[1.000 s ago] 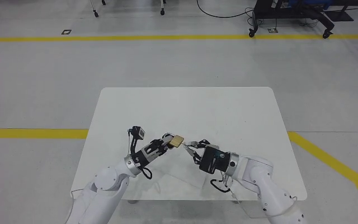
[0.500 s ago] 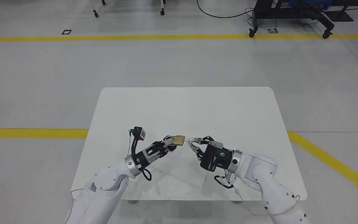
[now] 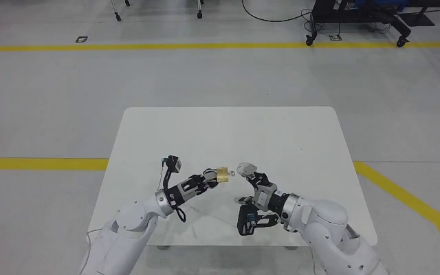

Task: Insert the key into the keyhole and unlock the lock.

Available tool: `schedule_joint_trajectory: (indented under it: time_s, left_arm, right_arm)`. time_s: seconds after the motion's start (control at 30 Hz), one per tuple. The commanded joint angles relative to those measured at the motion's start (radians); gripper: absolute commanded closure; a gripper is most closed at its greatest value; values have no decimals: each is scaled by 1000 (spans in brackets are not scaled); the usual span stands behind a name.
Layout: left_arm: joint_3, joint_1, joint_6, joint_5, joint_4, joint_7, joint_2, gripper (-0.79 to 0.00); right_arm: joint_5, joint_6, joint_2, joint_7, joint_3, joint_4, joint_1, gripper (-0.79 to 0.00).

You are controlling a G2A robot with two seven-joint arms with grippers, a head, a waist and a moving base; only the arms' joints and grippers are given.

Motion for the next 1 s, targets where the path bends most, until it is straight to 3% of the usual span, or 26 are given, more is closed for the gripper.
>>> schedule_joint_trajectory:
  time_s: [0.0, 0.03, 0.1, 0.17, 0.37, 0.47, 0.53, 0.57, 0.67, 0.97]
  left_arm:
    - [7, -3, 21, 58, -4, -2, 2, 0]
    - [11, -3, 29, 74, -8, -6, 3, 0]
    - [15, -3, 39, 103, -15, -11, 5, 0]
    - [19, -1, 46, 118, -21, -20, 6, 0]
    - [28, -5, 58, 140, -21, -35, 7, 0]
    - [32, -8, 62, 148, -18, -44, 7, 0]
    - [34, -11, 64, 157, -14, -47, 8, 0]
    - [36, -12, 65, 162, -13, -50, 8, 0]
    - [41, -14, 62, 174, -12, -59, 9, 0]
    - [47, -17, 61, 198, -12, -56, 10, 0]
  right_arm:
    - [-20, -6, -2, 25, -17, -2, 14, -739]
    - [-26, -15, -2, 35, -26, -2, 23, -730]
    - [-38, -39, -4, 57, -44, 2, 43, -613]
    - [-35, -69, -7, 67, -62, 12, 65, -646]
    - [-2, -140, -17, 98, -115, 60, 128, -646]
    - [23, -164, -24, 124, -137, 90, 155, -585]
    - [49, -206, -27, 130, -149, 108, 174, -403]
    - [60, -227, -28, 129, -153, 117, 183, -348]
    - [81, -270, -29, 138, -158, 135, 206, -22]
    - [117, -301, -26, 155, -145, 137, 216, 0]
